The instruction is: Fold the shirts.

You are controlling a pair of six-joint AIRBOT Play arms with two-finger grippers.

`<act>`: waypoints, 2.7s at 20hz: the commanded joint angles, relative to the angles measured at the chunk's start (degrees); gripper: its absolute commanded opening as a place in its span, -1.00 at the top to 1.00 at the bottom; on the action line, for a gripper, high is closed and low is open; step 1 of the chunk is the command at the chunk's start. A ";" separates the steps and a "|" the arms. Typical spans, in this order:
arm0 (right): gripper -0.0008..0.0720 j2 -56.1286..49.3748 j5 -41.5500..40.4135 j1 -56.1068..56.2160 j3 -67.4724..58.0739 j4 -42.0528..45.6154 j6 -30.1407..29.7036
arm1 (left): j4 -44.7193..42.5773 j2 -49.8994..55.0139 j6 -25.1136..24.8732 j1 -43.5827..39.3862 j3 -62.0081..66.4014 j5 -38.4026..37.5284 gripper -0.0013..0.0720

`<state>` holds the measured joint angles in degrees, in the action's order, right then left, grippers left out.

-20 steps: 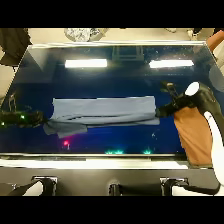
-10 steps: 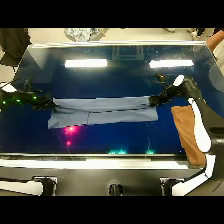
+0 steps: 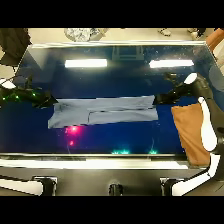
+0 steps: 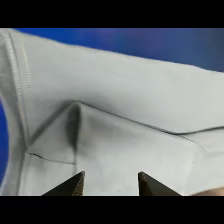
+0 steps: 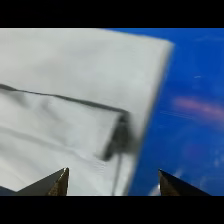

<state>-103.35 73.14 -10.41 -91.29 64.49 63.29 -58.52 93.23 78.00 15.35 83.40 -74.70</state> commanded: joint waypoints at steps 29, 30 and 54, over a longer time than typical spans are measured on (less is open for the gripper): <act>0.86 27.43 15.15 11.43 0.20 -4.02 4.98 | 13.81 11.17 12.09 -43.28 0.39 21.53 0.89; 0.86 29.42 15.32 11.43 0.20 -3.69 5.14 | 14.29 12.52 13.29 -44.26 0.39 21.79 0.89; 0.86 3.39 -24.48 40.70 0.22 -32.44 4.87 | -15.28 -27.80 8.55 -14.25 0.76 7.10 0.89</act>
<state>-92.95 57.89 24.43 -91.05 38.61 68.20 -71.83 70.96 86.48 -2.61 84.14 -65.19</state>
